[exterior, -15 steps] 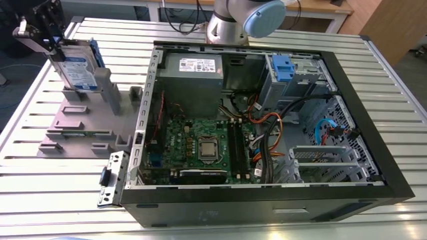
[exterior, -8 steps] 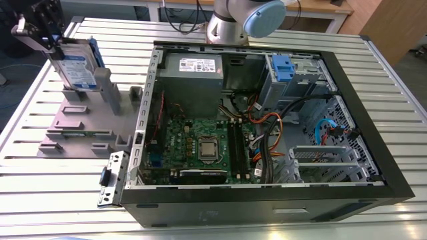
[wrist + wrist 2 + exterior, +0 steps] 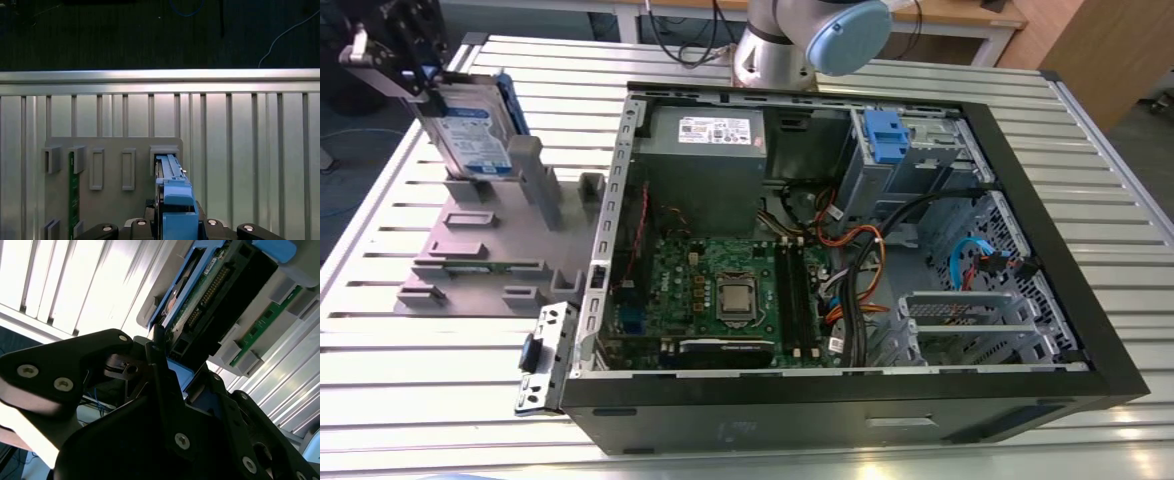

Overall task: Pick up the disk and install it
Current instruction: 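Pick up the disk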

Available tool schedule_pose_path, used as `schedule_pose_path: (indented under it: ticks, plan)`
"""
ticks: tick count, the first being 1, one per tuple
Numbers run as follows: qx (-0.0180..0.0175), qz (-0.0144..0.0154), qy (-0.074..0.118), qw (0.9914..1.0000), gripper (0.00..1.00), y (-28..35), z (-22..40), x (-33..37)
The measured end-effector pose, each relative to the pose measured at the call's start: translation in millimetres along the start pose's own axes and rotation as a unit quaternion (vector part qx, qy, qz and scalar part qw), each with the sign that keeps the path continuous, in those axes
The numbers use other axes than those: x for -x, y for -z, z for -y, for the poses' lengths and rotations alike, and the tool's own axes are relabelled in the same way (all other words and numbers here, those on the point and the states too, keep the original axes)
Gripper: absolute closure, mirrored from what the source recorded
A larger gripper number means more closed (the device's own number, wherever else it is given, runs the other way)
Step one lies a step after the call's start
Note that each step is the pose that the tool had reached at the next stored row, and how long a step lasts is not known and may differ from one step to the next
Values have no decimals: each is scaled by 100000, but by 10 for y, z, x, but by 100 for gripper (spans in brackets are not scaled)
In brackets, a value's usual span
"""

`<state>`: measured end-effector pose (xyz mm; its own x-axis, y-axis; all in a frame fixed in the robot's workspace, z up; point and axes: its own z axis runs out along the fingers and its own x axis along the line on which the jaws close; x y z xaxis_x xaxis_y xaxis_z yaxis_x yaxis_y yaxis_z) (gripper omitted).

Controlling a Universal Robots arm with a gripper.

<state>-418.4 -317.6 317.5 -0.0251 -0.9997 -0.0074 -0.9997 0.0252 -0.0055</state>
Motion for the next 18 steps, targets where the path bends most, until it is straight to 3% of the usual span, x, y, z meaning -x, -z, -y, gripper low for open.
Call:
schedule_pose_path:
  ticks: [18]
  plan:
    - [5,-1,-2,100000,63,86,0,1]
